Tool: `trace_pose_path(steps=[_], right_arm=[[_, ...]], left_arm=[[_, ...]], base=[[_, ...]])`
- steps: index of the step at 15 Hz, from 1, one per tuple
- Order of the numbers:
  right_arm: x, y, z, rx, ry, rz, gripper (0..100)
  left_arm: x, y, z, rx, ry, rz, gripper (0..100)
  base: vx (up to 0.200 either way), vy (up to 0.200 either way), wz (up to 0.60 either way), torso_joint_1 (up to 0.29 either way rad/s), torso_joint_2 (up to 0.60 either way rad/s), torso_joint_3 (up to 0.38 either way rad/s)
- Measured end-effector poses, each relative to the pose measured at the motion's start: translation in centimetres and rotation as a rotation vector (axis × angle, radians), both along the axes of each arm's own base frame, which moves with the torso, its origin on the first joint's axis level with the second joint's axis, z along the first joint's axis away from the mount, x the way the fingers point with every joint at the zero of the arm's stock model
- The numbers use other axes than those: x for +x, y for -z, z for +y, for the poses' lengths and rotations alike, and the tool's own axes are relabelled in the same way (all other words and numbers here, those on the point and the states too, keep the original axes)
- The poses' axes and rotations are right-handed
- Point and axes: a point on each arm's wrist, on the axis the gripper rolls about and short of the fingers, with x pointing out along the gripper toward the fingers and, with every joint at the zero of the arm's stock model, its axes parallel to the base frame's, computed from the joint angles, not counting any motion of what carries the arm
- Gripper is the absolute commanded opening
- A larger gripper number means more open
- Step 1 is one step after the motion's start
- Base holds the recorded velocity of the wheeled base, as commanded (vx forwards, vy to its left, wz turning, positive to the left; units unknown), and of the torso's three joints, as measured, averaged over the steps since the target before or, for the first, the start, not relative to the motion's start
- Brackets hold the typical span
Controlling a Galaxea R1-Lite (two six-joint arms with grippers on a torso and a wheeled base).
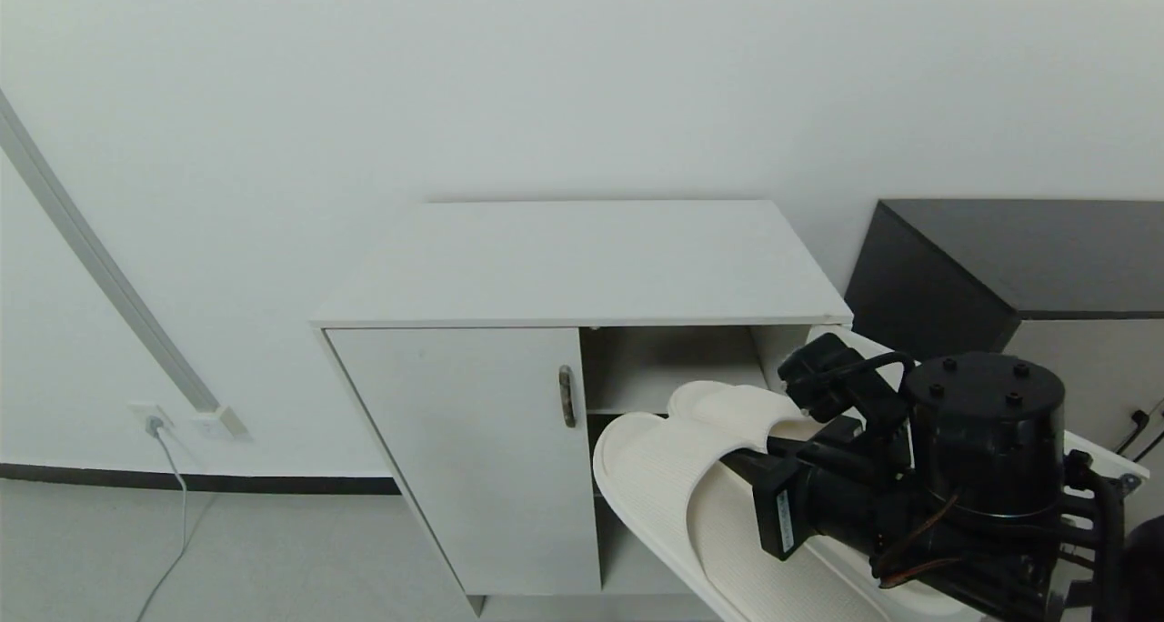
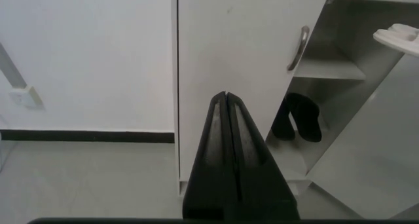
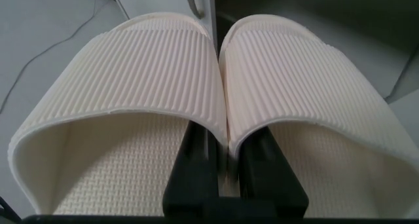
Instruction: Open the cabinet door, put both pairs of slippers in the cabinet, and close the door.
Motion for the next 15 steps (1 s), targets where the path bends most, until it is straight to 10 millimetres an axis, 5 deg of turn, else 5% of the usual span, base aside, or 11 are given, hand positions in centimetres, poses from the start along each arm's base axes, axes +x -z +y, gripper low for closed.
trace_pose_path(steps=[15], right_arm=[[0.03,0.95,0.08,-0.024,-0.002,0.026,0]], left_arm=[[0.0,0.0,0.0,0.0,0.0,0.0,0]], base=[[0.0,0.0,0.0,-0.166,0.49,0.322]])
